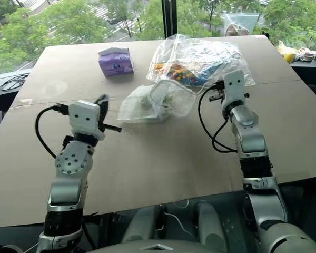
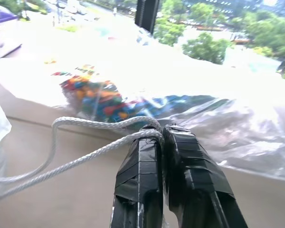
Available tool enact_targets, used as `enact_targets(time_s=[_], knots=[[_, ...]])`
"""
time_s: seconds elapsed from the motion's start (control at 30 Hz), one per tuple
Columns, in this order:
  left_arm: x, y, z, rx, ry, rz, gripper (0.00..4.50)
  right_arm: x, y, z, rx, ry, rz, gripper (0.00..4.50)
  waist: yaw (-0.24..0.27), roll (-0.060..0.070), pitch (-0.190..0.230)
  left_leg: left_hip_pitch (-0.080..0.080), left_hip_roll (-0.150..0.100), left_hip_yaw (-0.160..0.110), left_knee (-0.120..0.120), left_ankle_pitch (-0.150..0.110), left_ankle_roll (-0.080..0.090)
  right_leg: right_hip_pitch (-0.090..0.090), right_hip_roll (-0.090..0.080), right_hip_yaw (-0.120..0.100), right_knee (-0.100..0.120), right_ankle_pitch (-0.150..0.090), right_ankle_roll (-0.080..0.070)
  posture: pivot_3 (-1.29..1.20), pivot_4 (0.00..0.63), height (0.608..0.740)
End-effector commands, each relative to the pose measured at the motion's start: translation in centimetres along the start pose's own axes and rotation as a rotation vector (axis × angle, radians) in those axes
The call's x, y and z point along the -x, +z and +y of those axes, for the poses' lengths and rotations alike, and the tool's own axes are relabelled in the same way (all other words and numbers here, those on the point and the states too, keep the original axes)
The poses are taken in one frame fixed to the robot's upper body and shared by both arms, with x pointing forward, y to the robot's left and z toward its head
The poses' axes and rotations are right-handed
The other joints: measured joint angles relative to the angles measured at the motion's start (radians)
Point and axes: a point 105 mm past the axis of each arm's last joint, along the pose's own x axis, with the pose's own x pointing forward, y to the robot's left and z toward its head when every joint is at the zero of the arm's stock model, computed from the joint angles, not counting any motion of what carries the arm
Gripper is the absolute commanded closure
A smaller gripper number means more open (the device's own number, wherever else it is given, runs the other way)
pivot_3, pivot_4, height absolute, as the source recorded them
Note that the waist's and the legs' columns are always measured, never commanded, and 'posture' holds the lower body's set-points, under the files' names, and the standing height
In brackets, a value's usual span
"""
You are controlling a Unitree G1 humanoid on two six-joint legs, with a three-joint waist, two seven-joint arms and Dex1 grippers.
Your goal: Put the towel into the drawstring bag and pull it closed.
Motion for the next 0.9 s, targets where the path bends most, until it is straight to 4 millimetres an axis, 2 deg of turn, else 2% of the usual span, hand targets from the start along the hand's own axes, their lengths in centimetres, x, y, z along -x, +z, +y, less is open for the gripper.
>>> enact_targets(time_s=[0.03,0.1,0.2,0.4,0.5,0.63,0.7,0.83,0.9], knots=[[-1.2,2.6,5.1,-0.114,0.223,-0.084,4.45,-0.6,3.6,-3.4,0.033,-0.159,-0.153,4.50,0.001,0.000,0.000,0.000,0.000,0.000,0.000,0.000,0.000,0.000,0.000,0.000,0.000,0.000,0.001,0.00,0.150,0.740],[-1.9,2.7,7.1,-0.081,0.322,-0.066,4.45,-0.8,4.0,-4.5,0.039,-0.208,-0.174,4.50,0.001,0.000,0.000,0.000,0.000,0.000,0.000,0.000,0.000,0.000,0.000,0.000,-0.001,0.002,0.004,0.00,0.150,0.740],[-2.4,1.5,9.9,0.099,0.514,0.030,4.45,-0.9,3.5,-6.2,-0.014,-0.302,-0.155,4.50,-0.002,0.000,0.000,0.000,0.000,0.002,0.000,0.000,0.000,0.001,0.000,0.002,-0.002,0.002,0.004,0.00,0.150,0.740],[-2.7,-0.1,10.8,0.157,0.589,0.142,4.45,0.0,1.2,-9.2,-0.151,-0.480,-0.066,4.50,-0.003,0.000,0.000,0.000,0.000,0.003,-0.001,0.000,0.000,0.001,0.000,0.002,-0.001,0.005,0.002,0.00,0.150,0.740],[-1.9,-1.5,12.0,0.157,0.675,0.218,4.45,0.8,0.2,-10.5,-0.205,-0.577,-0.026,4.50,-0.005,0.000,0.000,0.000,0.000,0.003,-0.001,0.000,0.000,0.001,0.000,0.002,-0.001,0.005,0.002,0.00,0.150,0.740],[0.0,-4.7,13.2,0.269,0.825,0.383,4.45,2.4,-2.4,-12.6,-0.336,-0.748,0.086,4.50,-0.004,-0.001,0.000,0.001,0.000,0.003,0.000,0.000,0.000,0.001,0.000,0.002,0.000,0.005,0.002,0.00,0.150,0.740],[0.5,-5.3,13.7,0.267,0.860,0.412,4.45,3.3,-3.9,-13.3,-0.416,-0.827,0.147,4.50,-0.004,-0.001,0.000,0.001,0.000,0.003,0.000,0.000,0.000,0.001,0.000,0.002,0.000,0.005,0.002,0.00,0.150,0.740],[0.3,-5.5,13.7,0.328,0.871,0.397,4.45,3.9,-5.2,-13.4,-0.472,-0.870,0.212,4.50,-0.005,0.000,0.000,0.001,0.000,0.003,0.000,0.000,0.000,0.001,0.000,0.002,0.000,0.005,0.001,0.00,0.150,0.740],[-1.0,-5.1,12.5,0.368,0.791,0.363,4.45,2.7,-4.9,-11.8,-0.478,-0.770,0.221,4.50,-0.005,-0.001,0.000,0.001,0.000,0.003,0.000,0.000,0.000,0.001,0.000,0.003,0.000,0.005,0.001,0.00,0.150,0.740]])
